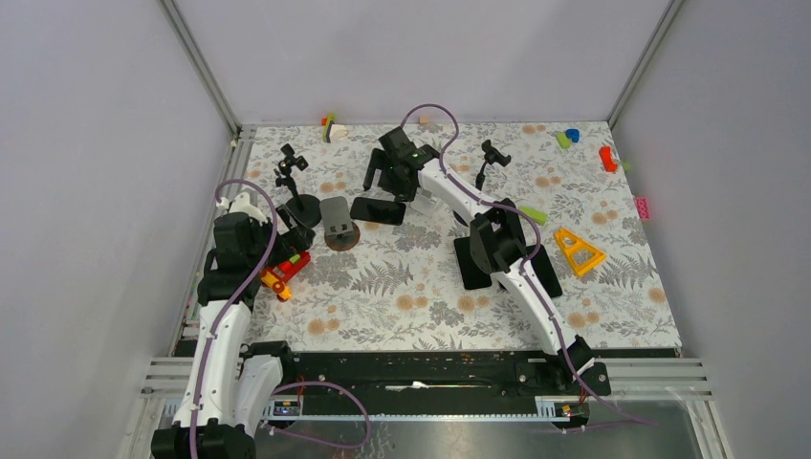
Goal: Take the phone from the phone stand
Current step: Move the phone to the center of the board.
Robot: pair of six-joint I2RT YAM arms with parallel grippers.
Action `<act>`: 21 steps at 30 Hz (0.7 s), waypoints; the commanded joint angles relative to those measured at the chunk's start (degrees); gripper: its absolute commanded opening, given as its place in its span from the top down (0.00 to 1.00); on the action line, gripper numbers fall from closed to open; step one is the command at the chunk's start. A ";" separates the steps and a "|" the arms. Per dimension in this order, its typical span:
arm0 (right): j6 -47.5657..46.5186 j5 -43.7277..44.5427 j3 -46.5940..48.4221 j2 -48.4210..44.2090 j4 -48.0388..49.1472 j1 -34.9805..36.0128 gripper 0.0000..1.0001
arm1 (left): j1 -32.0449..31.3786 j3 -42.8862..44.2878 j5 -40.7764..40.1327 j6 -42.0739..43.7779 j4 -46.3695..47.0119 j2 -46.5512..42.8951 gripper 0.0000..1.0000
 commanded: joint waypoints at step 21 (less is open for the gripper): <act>-15.03 -3.77 -8.62 -6.30 -11.57 5.22 0.00 | 0.16 -0.24 1.57 -0.54 2.38 0.36 0.01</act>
